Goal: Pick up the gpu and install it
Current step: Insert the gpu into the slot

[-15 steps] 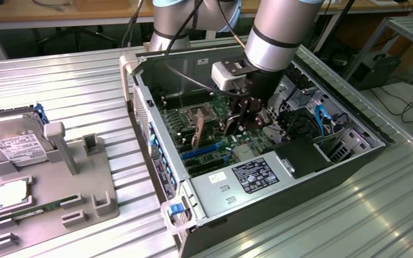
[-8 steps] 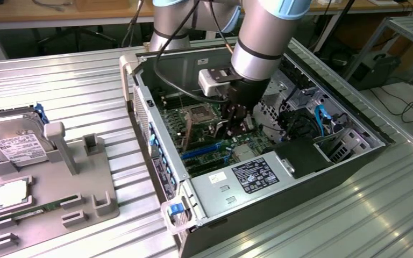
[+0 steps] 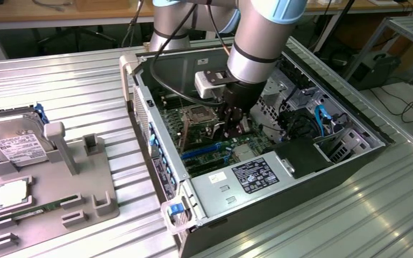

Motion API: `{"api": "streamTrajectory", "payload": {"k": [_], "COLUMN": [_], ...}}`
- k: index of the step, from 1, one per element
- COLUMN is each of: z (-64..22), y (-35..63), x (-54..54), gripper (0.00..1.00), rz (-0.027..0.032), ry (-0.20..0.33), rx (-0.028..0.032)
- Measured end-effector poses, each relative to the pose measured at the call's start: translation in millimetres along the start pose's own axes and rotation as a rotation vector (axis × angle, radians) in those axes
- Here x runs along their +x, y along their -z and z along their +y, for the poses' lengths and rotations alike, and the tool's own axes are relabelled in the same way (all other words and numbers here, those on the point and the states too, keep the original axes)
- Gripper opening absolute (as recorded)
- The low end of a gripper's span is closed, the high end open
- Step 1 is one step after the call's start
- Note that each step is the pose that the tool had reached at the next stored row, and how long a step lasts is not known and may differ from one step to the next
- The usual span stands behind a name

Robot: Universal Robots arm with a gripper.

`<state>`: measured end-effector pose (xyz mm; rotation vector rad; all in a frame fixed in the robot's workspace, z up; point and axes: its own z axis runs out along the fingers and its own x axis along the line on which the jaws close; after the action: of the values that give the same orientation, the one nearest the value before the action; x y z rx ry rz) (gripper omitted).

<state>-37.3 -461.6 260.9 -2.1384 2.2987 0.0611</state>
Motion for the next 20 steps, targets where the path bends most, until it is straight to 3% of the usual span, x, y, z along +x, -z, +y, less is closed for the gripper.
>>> {"api": "streamTrajectory", "payload": {"k": [3, 7, 13, 20], "z": [2.4, 4.4, 20.0, 26.9], "y": [-1.1, -1.5, -5.0, -6.5], "x": [0.2, 0.4, 1.6, 2.0], "gripper": [0.28, 0.28, 0.28, 0.28], "rz": [0.0001, -0.0007, -0.0032, -0.0032], "ry": [0.005, 0.014, 0.020, 0.028], "rx": [0.0027, 0.0141, 0.0148, 0.0167]}}
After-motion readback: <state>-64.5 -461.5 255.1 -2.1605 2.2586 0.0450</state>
